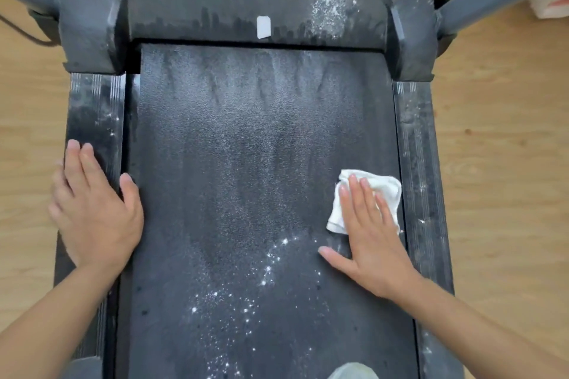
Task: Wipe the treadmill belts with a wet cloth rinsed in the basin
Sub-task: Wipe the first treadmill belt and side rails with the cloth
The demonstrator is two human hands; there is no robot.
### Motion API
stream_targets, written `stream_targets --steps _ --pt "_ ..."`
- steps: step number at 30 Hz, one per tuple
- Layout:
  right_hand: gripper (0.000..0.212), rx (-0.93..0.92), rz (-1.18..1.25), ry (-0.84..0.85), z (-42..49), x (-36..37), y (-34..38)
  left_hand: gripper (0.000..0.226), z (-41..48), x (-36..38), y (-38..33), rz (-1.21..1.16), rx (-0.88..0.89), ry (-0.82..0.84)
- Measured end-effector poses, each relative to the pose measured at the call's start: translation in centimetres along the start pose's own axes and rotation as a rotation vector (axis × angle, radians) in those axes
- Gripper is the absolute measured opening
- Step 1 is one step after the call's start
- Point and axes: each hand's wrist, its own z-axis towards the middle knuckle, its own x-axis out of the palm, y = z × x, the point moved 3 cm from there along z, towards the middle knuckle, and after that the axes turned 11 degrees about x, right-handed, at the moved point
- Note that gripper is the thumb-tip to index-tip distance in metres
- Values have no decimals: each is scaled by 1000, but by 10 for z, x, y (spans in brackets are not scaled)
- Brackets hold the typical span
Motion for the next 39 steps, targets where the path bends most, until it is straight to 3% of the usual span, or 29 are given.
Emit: stream_targets --steps 2,7,11,15,20,22,32,35,39 --pt "103 1 1 0 5 1 -5 66 0 0 1 -22 9 -9" --pt "107 166 44 -164 173 -62 -2 64 1 0 2 -25 26 -19" --pt "112 279 99 -208 226 -83 -12 65 0 -2 -2 18 15 -27" --pt "113 266 172 -144 172 -64 -18 66 1 1 3 43 26 -12" --pt "111 97 86 -11 -16 5 -11 65 0 3 4 11 25 -16" --pt "110 107 46 30 -39 20 -16 64 1 3 3 13 7 -24" --pt "112 204 81 -172 203 -72 -21 65 1 2 2 79 23 -5" --pt "114 206 89 -141 204 -73 -20 67 2 1 0 94 24 19" --pt "116 76 51 -77 115 -42 -8 68 2 -1 -2 65 14 16"
